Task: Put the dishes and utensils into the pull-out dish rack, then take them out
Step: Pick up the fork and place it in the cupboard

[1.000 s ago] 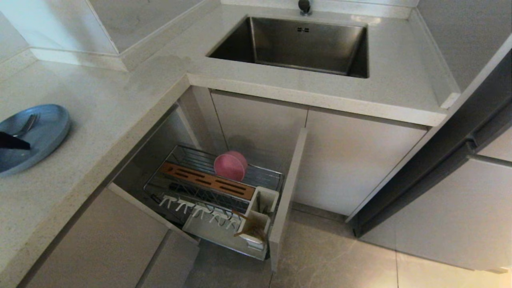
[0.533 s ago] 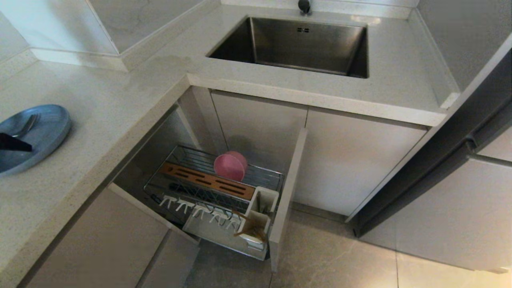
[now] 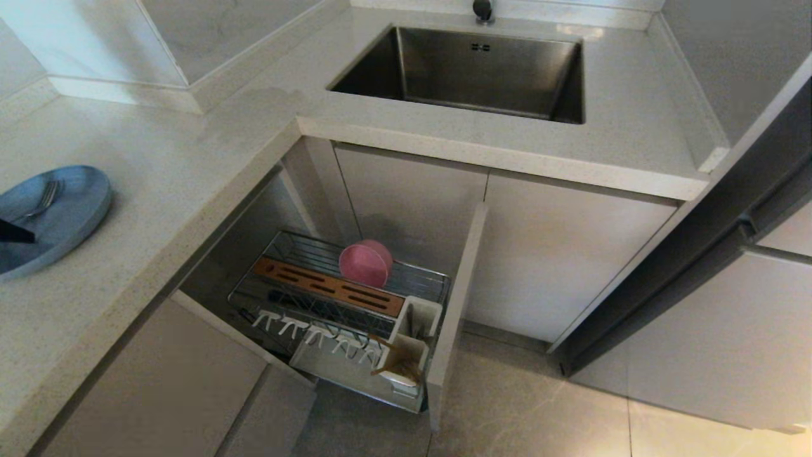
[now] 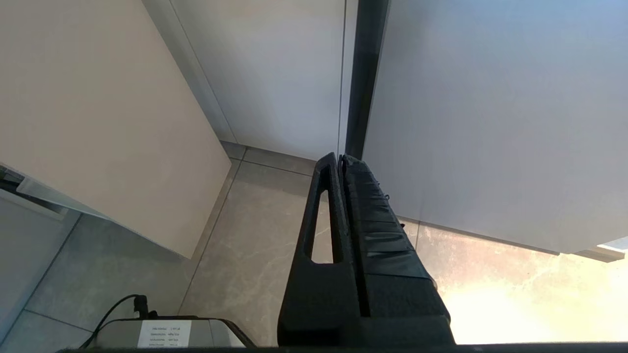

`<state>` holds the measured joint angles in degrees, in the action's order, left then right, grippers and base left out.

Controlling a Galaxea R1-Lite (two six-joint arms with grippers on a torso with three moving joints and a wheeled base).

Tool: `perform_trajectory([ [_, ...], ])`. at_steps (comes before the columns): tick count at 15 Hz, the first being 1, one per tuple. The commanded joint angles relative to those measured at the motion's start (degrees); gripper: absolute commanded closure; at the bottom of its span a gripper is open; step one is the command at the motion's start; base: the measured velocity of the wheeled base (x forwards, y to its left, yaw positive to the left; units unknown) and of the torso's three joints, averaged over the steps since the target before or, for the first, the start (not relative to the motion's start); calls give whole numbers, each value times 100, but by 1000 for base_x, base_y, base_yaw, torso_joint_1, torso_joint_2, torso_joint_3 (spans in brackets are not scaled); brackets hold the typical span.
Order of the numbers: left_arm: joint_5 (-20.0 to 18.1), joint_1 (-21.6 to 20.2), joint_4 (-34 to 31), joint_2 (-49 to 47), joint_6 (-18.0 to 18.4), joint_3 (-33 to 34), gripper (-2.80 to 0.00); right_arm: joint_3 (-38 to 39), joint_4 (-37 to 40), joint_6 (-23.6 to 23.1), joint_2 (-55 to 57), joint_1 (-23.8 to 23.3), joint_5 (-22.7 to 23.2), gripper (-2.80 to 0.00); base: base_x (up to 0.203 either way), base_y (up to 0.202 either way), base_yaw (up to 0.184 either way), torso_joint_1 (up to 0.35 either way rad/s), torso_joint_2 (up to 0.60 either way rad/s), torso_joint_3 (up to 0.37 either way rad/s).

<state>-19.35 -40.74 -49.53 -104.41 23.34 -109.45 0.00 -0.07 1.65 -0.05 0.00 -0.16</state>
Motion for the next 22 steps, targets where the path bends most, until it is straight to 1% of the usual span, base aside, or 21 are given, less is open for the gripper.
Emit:
perform_trajectory([
  [1,-17,13,-30,19,3,2,0,0,-1,2,-4,0,-1,0,0,0,0,0,0,0],
  [9,-20,22,-22,86,-5,9,0,0,-1,2,-4,0,-1,0,0,0,0,0,0,0],
  [12,-49,45,-30,530,-92,11,0,0,-1,2,-4,0,-1,0,0,0,0,0,0,0],
  [15,-51,157,-39,1143,-191,87,0,0,-1,2,-4,0,-1,0,0,0,0,0,0,0],
  [17,-33,322,-64,1621,-189,286,0,0,-1,2,-4,0,-1,0,0,0,0,0,0,0],
  [18,-29,461,-211,1849,-180,363,0,0,-1,2,-4,0,-1,0,0,0,0,0,0,0],
  [21,-17,1115,-1152,2345,-165,422,0,0,-1,2,-4,0,-1,0,0,0,0,0,0,0],
  [22,-21,1345,-1360,2456,-163,419,0,0,-1,2,-4,0,-1,0,0,0,0,0,0,0],
])
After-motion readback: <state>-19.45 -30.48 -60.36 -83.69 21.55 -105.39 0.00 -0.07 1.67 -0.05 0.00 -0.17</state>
